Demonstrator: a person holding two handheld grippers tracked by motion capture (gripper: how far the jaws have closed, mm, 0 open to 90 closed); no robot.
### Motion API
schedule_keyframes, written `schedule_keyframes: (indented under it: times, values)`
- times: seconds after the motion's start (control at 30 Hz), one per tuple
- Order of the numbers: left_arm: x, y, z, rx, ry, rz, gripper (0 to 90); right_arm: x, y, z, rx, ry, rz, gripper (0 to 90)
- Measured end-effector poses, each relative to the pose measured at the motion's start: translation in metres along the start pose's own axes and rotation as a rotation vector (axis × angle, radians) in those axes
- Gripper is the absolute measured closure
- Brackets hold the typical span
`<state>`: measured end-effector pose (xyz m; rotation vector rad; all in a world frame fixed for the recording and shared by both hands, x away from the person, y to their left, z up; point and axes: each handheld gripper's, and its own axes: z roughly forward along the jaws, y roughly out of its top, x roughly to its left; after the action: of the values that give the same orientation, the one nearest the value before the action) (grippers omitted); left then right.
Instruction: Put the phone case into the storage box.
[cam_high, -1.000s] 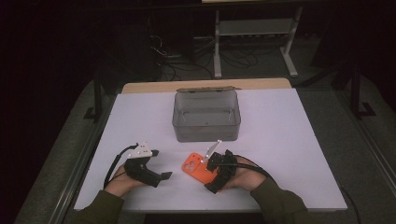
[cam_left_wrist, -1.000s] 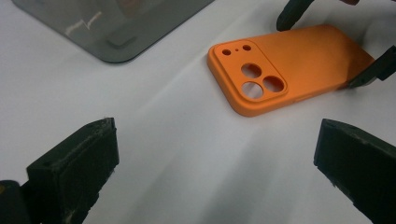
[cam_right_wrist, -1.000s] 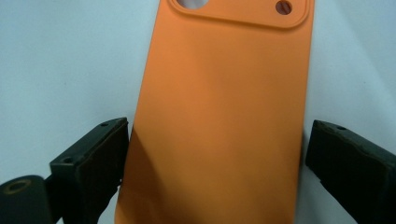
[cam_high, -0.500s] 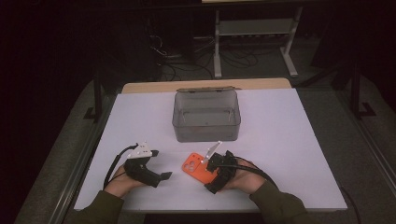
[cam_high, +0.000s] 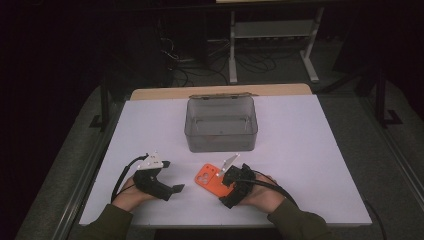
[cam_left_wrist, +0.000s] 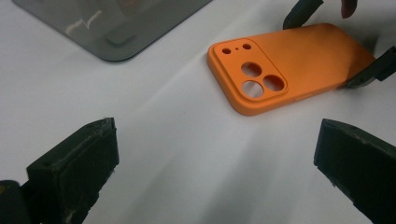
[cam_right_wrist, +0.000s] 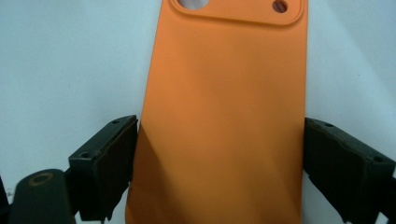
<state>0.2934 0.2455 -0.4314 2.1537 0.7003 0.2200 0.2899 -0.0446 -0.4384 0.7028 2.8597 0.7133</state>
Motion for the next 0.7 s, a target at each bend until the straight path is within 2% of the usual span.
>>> schedule_keyframes:
  times: [0.2,0.7]
  values:
    - [0.0007,-0.0003,-0.0003,0.001,0.001,0.001,0.0,0.0002,-0.003,-0.0001,-0.023,0.0,0.007,13.1]
    - [0.0003,-0.0004,0.0006,0.004,0.001,0.003,0.0,-0.0001,-0.0025,-0.0007,-0.021,0.005,0.02,14.7]
